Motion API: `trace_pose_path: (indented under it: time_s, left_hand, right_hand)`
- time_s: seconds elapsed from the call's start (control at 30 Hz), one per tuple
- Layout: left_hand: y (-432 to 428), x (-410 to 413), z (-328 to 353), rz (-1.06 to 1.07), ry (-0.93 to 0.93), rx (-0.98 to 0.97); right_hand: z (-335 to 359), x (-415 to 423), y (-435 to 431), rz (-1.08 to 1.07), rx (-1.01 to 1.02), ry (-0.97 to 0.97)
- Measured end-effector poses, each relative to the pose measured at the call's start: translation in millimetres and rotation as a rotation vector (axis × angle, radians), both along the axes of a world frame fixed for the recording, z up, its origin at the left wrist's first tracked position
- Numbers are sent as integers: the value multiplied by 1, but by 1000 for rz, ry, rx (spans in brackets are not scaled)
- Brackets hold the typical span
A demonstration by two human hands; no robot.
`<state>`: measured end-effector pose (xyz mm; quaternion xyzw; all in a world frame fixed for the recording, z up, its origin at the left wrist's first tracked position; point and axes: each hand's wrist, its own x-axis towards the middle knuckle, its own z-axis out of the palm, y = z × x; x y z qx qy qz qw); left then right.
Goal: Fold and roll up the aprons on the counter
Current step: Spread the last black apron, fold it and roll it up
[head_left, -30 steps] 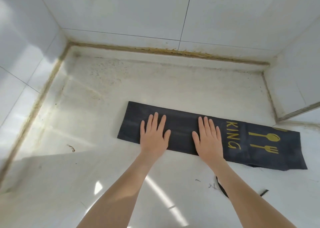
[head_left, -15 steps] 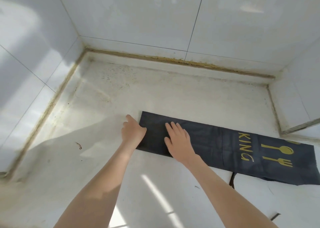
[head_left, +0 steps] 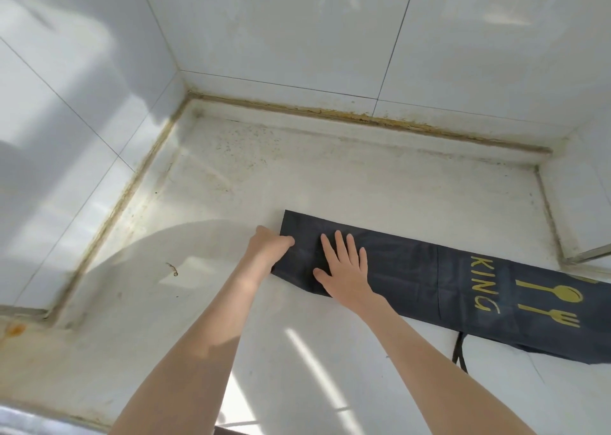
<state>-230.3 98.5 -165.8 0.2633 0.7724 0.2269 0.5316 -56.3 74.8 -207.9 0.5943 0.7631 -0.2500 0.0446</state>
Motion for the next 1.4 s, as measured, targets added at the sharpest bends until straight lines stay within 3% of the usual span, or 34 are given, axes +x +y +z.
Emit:
trace_pose_path:
  time_s: [0.13, 0.3, 0.4, 0.47, 0.53, 0.6, 0.67, 0.9, 1.0, 1.07, 1.17, 1.27, 1.4]
  left_hand:
    - [-6, 1, 8, -24, -83, -93]
    - [-9, 11, 19, -118, -134, 107]
    - [-13, 23, 26, -222, -160, 202]
    - [-16, 31, 26, -362, -95, 256]
    - [-19, 36, 19, -476, 22, 304]
    - [-20, 41, 8, -538, 217, 348]
    - [-19, 44, -5, -597, 428, 376]
    - [-32, 45, -43, -989, 741, 342]
    - [-30, 47, -42, -871, 650, 417]
    - [-27, 52, -35, -575, 495, 460]
    - [-13, 55, -25, -181, 345, 234]
    - [-1, 53, -18, -340, 303, 29]
    - [4, 50, -8, -425, 393, 60]
  right_hand:
    - [-4, -2, -3, 23, 52, -54]
    - [1, -10, 3, 26, -7, 65]
    - [15, -12, 10, -238, -58, 499]
    - [35, -10, 7, -502, -273, 941]
    - [42, -4, 6, -648, -402, 1168]
    - [43, -3, 7, -697, -420, 1116]
    - [37, -2, 12, -645, -278, 843]
    - [-1, 6, 4, -334, 281, 161]
    - [-2, 9, 3, -336, 271, 194]
    - [0, 11, 4, -333, 243, 232]
    - [3, 11, 5, -231, 265, 136]
    - [5, 10, 6, -167, 170, 49]
    - [24, 4, 14, -289, -121, 321]
